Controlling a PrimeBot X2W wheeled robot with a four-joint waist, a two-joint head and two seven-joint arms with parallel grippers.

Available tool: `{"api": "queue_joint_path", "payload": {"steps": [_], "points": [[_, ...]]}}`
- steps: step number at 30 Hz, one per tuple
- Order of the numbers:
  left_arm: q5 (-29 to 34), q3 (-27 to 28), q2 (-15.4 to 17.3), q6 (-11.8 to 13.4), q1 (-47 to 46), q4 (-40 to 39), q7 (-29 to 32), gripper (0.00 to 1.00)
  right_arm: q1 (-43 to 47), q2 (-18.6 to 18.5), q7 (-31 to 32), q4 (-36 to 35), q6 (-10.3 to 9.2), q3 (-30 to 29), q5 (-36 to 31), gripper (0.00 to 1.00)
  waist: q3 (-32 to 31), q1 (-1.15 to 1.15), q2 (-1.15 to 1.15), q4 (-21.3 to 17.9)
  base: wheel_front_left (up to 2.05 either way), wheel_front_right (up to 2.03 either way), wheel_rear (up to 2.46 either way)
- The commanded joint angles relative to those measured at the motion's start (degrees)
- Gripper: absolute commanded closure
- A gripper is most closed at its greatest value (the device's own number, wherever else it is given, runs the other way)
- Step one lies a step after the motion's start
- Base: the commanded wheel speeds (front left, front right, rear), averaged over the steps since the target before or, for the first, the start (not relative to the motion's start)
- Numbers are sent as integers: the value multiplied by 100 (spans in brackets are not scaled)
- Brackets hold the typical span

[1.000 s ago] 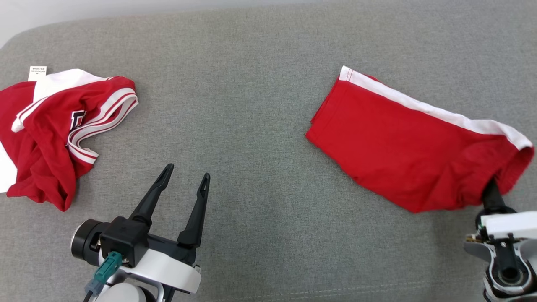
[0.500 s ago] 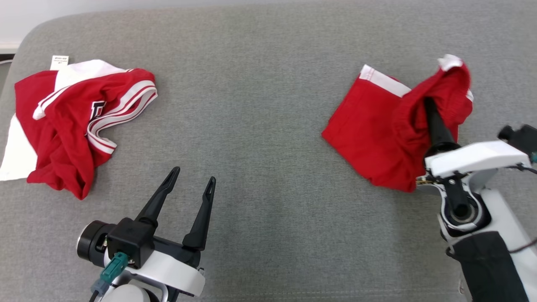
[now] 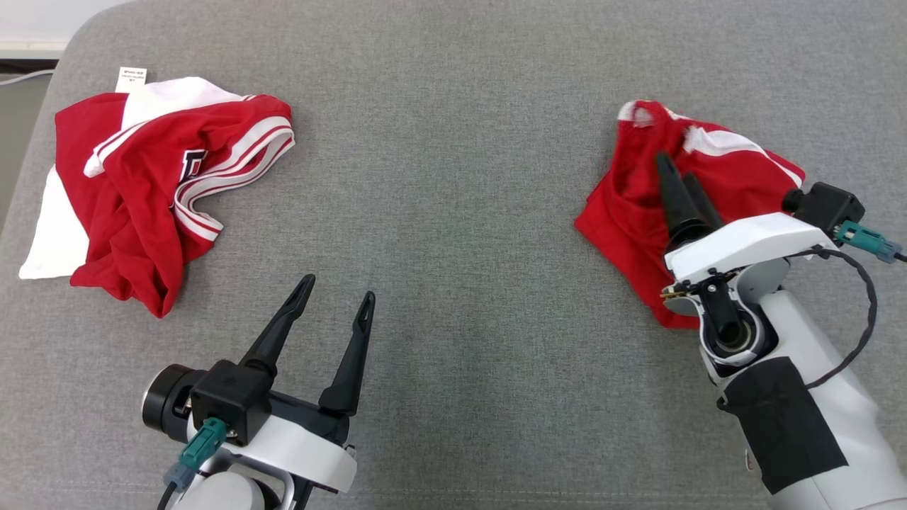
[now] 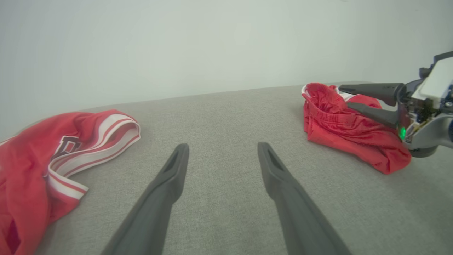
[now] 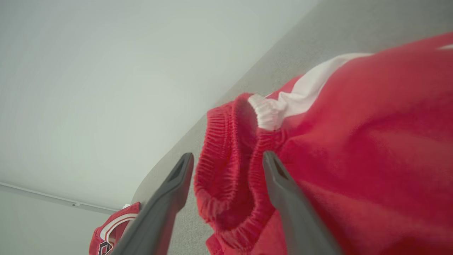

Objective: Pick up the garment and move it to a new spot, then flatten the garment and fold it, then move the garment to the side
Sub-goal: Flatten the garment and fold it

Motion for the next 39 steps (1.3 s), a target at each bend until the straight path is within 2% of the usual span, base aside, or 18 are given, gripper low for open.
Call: {"api": "queue_joint_path", "payload": {"steps": [1, 7, 12, 14, 17, 22, 26, 32, 39], "points": [[88, 230, 105, -38, -214, -95, -52, 0, -114, 86, -106, -124, 8, 201, -8, 0, -1, 0, 0, -22, 0, 0, 0], [103, 250, 95, -50, -195, -77, -68, 0, 54, 46, -420, -559, 8, 610, -220, 0, -54, 0, 0, -136, 0, 0, 0], [103, 284, 121, -24, -165, -87, -73, 0, 432, -329, -720, -1124, 8, 700, -944, 0, -101, 0, 0, -247, 0, 0, 0], [86, 313, 139, -7, -139, -83, -75, 0, 629, -475, -756, -1327, 8, 559, -1368, 0, -144, 0, 0, -304, 0, 0, 0], [54, 357, 173, 24, -89, -80, -76, 0, 1005, -580, -765, -1868, 8, -10, -2138, 0, -206, 0, 0, -387, 0, 0, 0], [-3, 421, 244, 80, -17, -48, -48, 0, 1870, -511, -767, -2849, 8, -720, -3160, 0, -314, 0, 0, -511, 0, 0, 0], [-28, 464, 307, 149, 31, -39, 8, 0, 2501, -519, -768, -3291, 8, -1082, -3741, 0, -409, 0, 0, -607, 0, 0, 0], [-84, 514, 392, 248, 154, -72, 79, 0, 3198, -457, -768, -3595, 8, -1293, -4104, 0, -540, 0, 0, -727, 0, 0, 0], [-143, 591, 466, 374, 287, -93, 121, 0, 3612, -376, -768, -3645, 8, -1348, -4143, 0, -640, 0, 0, -808, 0, 0, 0]]}}
